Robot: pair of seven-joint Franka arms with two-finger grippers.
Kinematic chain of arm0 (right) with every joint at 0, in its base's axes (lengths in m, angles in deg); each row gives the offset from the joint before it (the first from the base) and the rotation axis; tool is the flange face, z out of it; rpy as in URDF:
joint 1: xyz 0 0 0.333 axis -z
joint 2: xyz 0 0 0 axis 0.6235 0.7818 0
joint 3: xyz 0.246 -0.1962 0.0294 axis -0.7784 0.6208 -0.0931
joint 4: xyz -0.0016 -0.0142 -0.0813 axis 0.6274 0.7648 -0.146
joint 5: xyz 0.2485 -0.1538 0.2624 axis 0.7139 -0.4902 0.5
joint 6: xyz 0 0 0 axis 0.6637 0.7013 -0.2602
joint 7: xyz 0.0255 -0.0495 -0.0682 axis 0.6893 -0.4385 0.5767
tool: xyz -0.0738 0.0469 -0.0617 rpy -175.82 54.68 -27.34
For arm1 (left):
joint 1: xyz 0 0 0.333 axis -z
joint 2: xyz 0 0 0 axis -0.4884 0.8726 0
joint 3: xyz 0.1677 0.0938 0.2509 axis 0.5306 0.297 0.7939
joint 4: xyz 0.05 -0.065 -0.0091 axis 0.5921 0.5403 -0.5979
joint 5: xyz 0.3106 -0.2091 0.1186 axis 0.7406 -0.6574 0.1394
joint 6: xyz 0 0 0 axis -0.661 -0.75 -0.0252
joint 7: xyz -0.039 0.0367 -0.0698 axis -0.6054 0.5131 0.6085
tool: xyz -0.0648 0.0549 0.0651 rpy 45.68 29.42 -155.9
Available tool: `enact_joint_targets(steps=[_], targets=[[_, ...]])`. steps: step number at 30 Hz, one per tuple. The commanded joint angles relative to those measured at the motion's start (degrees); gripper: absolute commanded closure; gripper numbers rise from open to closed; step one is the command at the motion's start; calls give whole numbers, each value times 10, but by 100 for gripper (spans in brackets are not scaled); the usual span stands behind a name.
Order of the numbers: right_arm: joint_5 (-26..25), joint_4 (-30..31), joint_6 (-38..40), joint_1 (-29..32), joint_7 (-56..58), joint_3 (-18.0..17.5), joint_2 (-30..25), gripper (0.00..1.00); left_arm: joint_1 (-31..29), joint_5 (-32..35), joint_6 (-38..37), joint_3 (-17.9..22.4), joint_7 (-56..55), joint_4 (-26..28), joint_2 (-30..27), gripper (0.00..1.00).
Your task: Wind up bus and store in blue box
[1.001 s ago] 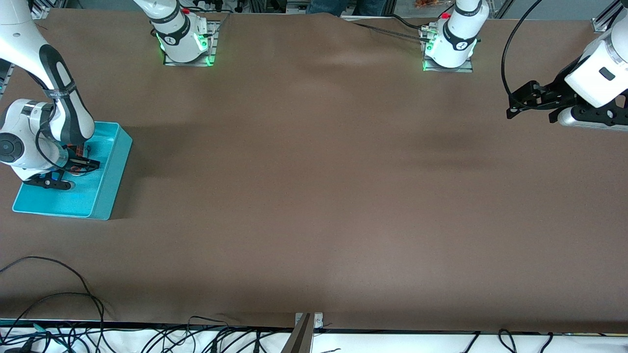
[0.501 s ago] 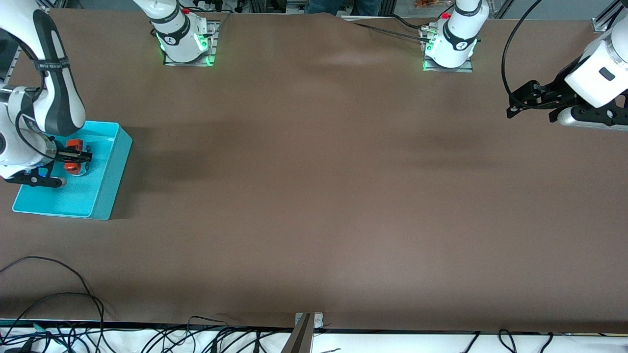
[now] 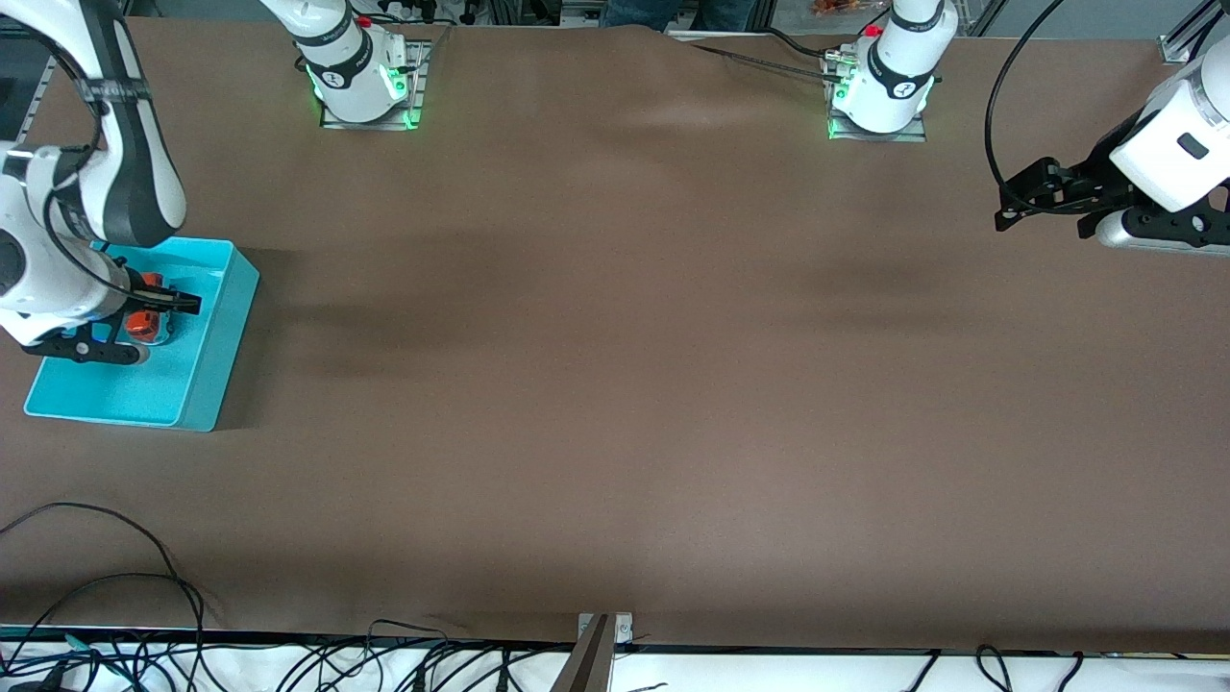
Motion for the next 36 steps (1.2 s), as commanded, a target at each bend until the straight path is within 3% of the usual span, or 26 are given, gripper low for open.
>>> enact_joint_targets(steps=[1, 7, 10, 15, 21, 27, 36], targets=[[92, 11, 40, 5, 22, -9, -78, 0, -1, -3, -13, 0, -8, -19, 9, 0], [172, 9, 88, 4, 50, -5, -147, 0, 3, -3, -14, -6, -8, -19, 8, 0], [204, -15, 113, 3, 50, -4, -157, 0, 2, -3, -14, -4, -7, -19, 8, 0], [230, -30, 152, -18, 50, 4, -192, 0, 2, -3, -15, -4, -7, -19, 6, 0], [265, -80, 194, -23, 49, 3, -192, 0, 2, -3, -25, -5, -7, -18, 4, 0], [267, -110, 205, -45, 34, 0, -177, 0, 3, -3, -32, -4, -7, -18, 3, 0], [208, -119, 200, -71, -13, -30, -163, 0, 3, -3, -32, -4, -7, -18, 3, 0]])
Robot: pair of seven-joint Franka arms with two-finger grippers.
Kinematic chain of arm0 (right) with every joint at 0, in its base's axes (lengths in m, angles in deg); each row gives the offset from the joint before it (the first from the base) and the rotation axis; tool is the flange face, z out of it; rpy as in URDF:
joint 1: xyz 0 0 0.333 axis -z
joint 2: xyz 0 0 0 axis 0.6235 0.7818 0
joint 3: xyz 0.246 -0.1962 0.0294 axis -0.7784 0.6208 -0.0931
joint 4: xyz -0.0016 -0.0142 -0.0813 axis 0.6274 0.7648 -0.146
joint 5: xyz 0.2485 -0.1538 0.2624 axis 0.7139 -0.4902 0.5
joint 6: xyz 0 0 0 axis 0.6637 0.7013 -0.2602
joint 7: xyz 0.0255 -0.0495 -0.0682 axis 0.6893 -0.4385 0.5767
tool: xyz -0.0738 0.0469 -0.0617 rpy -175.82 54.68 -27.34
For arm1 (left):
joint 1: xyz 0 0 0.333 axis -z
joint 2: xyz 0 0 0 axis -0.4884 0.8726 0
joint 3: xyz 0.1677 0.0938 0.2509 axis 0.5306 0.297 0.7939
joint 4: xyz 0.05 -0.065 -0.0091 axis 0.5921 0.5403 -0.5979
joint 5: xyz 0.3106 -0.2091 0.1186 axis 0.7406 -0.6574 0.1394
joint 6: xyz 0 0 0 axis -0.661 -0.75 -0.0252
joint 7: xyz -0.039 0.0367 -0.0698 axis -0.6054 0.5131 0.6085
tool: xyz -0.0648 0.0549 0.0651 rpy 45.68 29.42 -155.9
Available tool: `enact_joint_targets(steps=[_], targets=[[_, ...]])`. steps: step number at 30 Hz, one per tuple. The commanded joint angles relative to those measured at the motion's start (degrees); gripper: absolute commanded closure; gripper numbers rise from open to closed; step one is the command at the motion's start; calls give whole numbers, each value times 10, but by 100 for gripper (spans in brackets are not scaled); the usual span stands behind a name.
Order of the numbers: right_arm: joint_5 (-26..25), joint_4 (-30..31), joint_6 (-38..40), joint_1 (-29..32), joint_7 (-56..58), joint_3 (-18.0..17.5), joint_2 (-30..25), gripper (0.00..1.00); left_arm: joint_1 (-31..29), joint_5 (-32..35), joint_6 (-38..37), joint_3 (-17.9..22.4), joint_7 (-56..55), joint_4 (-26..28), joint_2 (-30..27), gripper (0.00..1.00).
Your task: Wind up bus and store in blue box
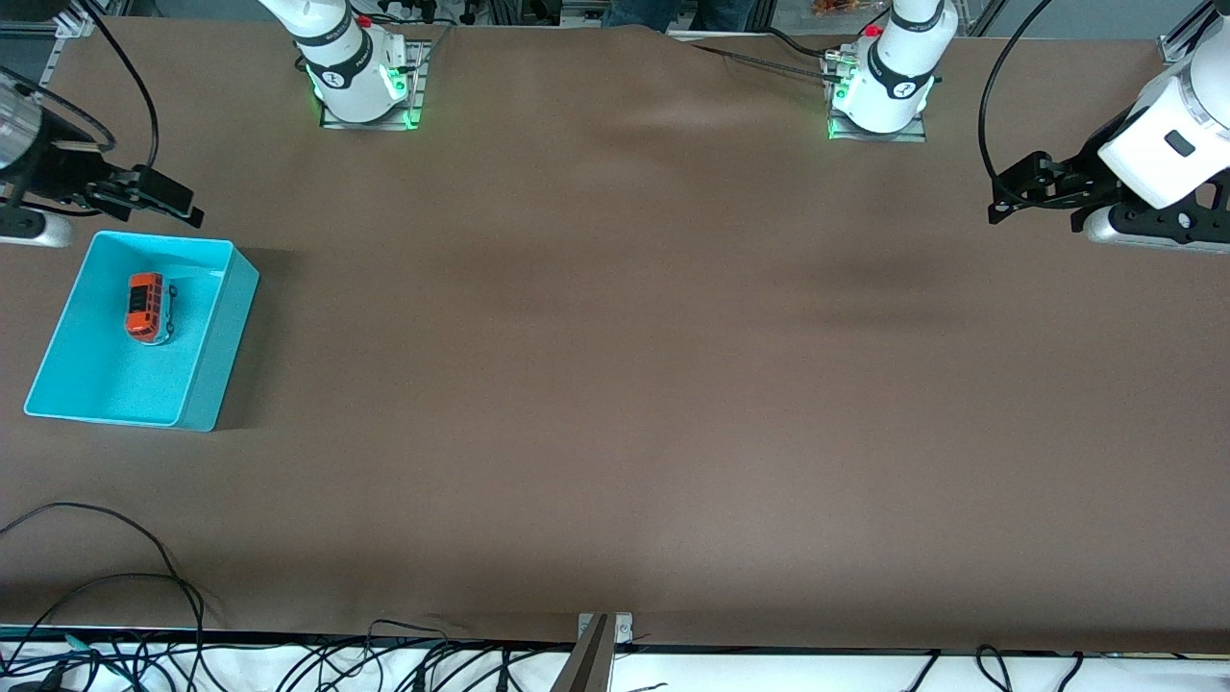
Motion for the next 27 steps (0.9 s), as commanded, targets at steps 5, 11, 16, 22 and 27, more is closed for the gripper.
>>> enact_joint_targets(steps=[5, 11, 16, 22, 27], targets=[[-50, -24, 12, -11, -18, -12, 14, 0, -4, -3, -15, 3, -6, -16, 3, 0], [-50, -25, 15, -11, -11, -10, 11, 0, -3, -3, -15, 2, -6, -16, 4, 0], [-49, -26, 15, -11, -16, -12, 12, 0, -3, -3, -15, 2, -6, -16, 4, 0], [-49, -26, 15, -11, -14, -12, 12, 0, -3, -3, -15, 2, -6, -16, 3, 0], [-48, -26, 15, -12, -19, -13, 12, 0, -3, -3, -15, 1, -7, -16, 3, 0]])
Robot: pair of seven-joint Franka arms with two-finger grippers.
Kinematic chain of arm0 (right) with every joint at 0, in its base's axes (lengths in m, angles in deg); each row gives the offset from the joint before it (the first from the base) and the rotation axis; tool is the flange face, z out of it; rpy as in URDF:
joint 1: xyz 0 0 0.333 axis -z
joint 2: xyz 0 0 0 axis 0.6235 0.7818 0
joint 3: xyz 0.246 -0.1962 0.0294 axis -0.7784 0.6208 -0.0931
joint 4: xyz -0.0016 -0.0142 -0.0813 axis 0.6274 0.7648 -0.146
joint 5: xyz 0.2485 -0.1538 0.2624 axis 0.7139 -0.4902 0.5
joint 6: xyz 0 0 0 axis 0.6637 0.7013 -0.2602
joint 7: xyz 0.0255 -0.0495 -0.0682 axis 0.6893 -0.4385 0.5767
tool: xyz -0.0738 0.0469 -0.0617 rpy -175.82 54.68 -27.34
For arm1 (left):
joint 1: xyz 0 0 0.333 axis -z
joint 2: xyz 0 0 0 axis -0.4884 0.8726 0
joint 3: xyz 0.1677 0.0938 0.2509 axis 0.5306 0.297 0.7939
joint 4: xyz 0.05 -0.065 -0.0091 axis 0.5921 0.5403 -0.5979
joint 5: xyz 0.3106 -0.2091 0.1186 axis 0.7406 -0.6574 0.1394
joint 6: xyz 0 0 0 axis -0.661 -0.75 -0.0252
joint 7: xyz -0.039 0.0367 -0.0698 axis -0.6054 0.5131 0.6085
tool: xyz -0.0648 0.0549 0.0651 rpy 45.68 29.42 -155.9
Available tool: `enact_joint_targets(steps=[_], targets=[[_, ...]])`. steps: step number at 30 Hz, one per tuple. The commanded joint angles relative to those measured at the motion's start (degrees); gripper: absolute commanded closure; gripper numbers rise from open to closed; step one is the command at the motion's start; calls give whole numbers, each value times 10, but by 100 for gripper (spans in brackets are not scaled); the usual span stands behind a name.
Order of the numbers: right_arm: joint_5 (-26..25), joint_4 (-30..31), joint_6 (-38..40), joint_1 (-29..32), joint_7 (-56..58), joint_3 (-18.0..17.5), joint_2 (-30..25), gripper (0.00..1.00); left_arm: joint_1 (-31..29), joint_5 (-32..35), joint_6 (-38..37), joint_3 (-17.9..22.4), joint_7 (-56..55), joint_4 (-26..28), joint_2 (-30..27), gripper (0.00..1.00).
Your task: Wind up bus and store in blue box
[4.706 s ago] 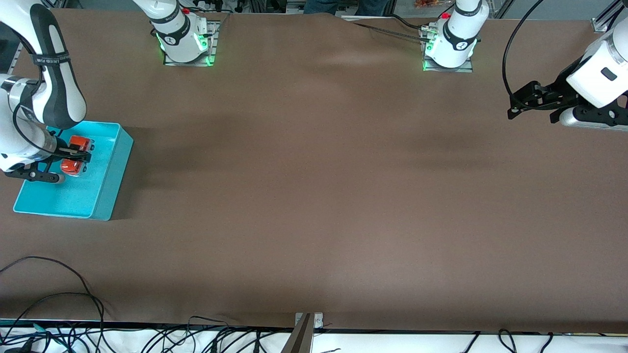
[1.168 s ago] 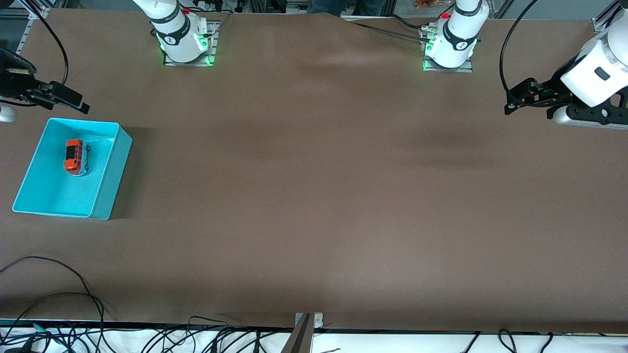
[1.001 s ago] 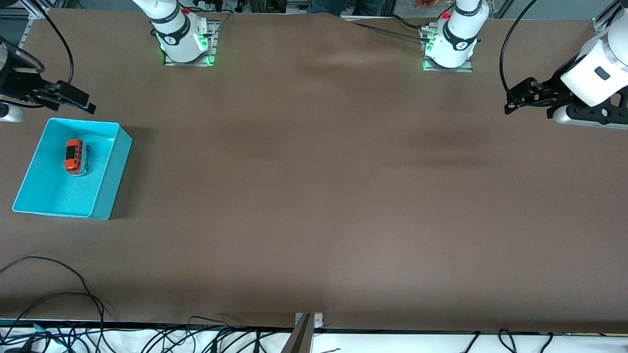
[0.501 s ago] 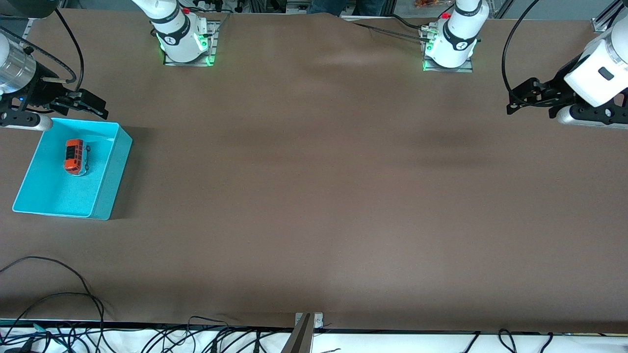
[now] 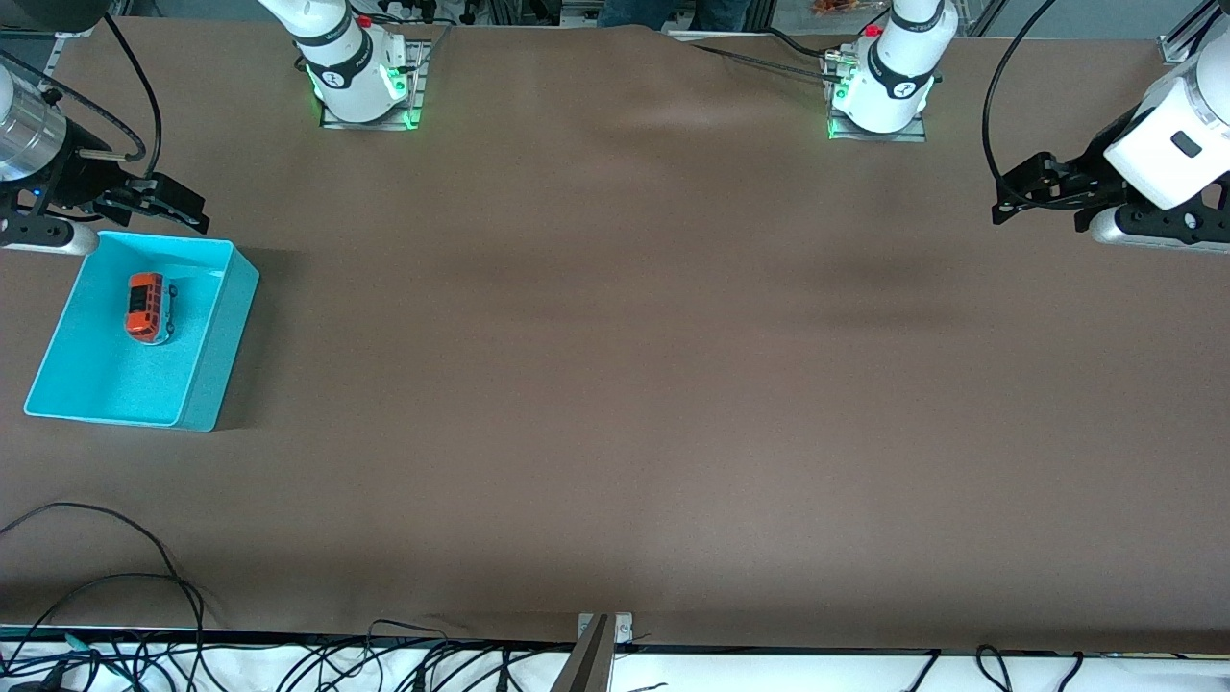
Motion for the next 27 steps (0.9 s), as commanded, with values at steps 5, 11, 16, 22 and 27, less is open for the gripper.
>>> enact_joint_targets(steps=[5, 11, 16, 22, 27], targets=[[-3, -20, 7, -4, -7, -6, 7, 0, -1, -3, -14, -1, -7, -16, 3, 0], [-2, -24, 12, -5, -5, -6, 7, 0, -2, -4, -14, 0, -7, -16, 3, 0], [-2, -24, 12, -5, -17, -8, 8, 0, -2, -4, -14, 0, -6, -16, 4, 0], [-1, -26, 13, -5, -18, -8, 8, 0, -3, -4, -14, 1, -6, -16, 4, 0], [-2, -27, 13, -5, -19, -8, 8, 0, -3, -3, -14, 1, -6, -16, 4, 0]])
